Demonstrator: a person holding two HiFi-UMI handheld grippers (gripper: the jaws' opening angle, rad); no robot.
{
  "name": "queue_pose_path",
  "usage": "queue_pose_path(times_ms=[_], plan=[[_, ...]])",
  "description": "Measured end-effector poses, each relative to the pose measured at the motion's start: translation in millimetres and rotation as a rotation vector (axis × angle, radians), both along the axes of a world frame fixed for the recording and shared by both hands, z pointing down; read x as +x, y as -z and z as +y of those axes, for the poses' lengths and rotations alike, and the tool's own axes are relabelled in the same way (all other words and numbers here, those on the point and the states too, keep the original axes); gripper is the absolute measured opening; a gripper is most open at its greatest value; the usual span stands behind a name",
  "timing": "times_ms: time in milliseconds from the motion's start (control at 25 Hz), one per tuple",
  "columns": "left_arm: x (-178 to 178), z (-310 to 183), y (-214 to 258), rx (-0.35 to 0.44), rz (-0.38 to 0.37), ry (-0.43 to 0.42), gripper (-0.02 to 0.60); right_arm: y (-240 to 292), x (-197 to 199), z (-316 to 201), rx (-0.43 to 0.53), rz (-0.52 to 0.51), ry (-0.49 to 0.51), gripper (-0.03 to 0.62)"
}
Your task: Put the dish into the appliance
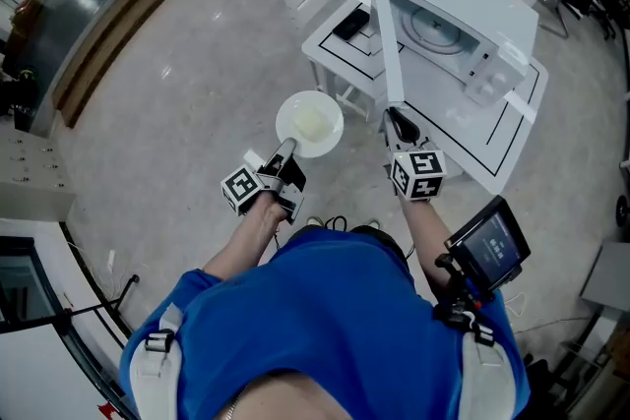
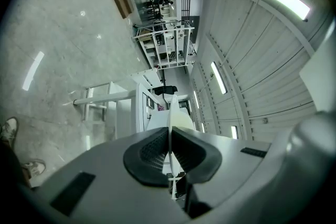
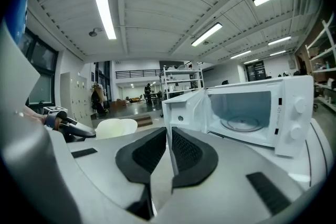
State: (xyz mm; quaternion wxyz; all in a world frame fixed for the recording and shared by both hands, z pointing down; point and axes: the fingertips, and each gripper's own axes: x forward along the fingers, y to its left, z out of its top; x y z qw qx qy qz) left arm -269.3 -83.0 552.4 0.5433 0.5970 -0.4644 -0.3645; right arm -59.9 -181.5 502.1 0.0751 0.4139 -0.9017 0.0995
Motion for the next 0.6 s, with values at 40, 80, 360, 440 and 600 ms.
queue_pose_path(times_ms=[40, 80, 360, 440, 600], plan=[[-5, 1, 1, 0.003, 0.0, 0.003, 0.017, 0, -8, 1, -0.002, 0.001, 0.009, 0.032], [-9, 2, 2, 0.001, -0.001, 0.008, 0.017, 0, -15, 2, -0.004, 0.001, 0.018, 0.026], [-41, 13, 3, 0.003, -0.001, 0.037, 0.017, -1, -65, 8, -0.013, -0.002, 0.083, 0.002], [-51, 15, 1, 0.001, -0.005, 0.048, 0.017, -3, -79, 7, -0.019, -0.002, 0.099, 0.002], [-70, 20, -1, -0.009, -0.014, 0.071, 0.017, -8, -103, 6, -0.032, 0.002, 0.128, 0.002]])
